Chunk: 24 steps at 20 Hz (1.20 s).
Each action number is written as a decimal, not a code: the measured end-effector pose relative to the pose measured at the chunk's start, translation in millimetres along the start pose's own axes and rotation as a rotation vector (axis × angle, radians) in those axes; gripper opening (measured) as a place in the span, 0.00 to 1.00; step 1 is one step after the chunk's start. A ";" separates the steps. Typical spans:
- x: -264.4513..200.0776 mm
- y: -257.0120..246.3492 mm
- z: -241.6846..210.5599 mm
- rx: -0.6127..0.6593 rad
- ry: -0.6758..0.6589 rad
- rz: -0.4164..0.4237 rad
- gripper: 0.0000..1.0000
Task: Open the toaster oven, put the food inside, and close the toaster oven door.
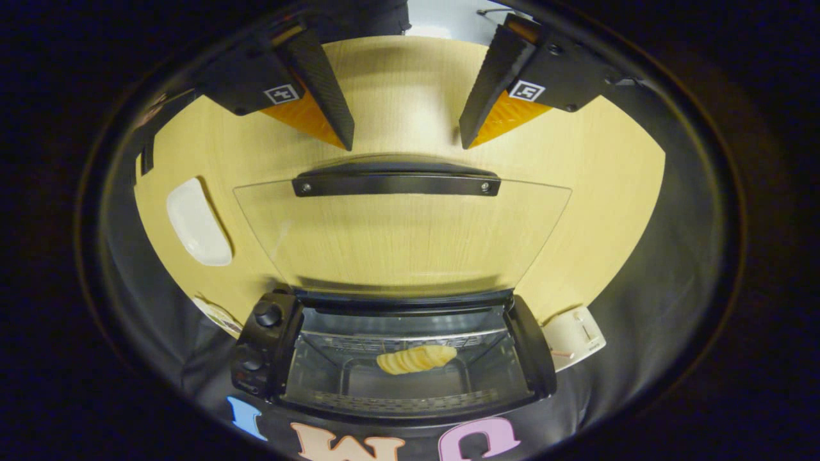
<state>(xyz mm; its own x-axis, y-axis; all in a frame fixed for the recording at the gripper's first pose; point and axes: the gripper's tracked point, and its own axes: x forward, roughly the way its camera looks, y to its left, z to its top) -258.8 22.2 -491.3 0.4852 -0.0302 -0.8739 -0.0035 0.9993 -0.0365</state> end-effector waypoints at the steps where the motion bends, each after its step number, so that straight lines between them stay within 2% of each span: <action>1: 3.2 -0.2 3.6 0.001 -0.010 -0.004 1.00; 8: -3.7 -4.3 16.9 0.065 -0.052 -0.007 1.00; 12: -17.9 -4.0 31.1 0.057 -0.100 -0.005 1.00; 24: -59.0 -6.9 148.9 0.099 -0.350 0.004 1.00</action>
<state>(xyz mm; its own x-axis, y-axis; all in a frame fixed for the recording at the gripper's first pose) -157.2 20.2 -367.3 0.7552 -0.0346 -0.6545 0.0704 0.9971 0.0285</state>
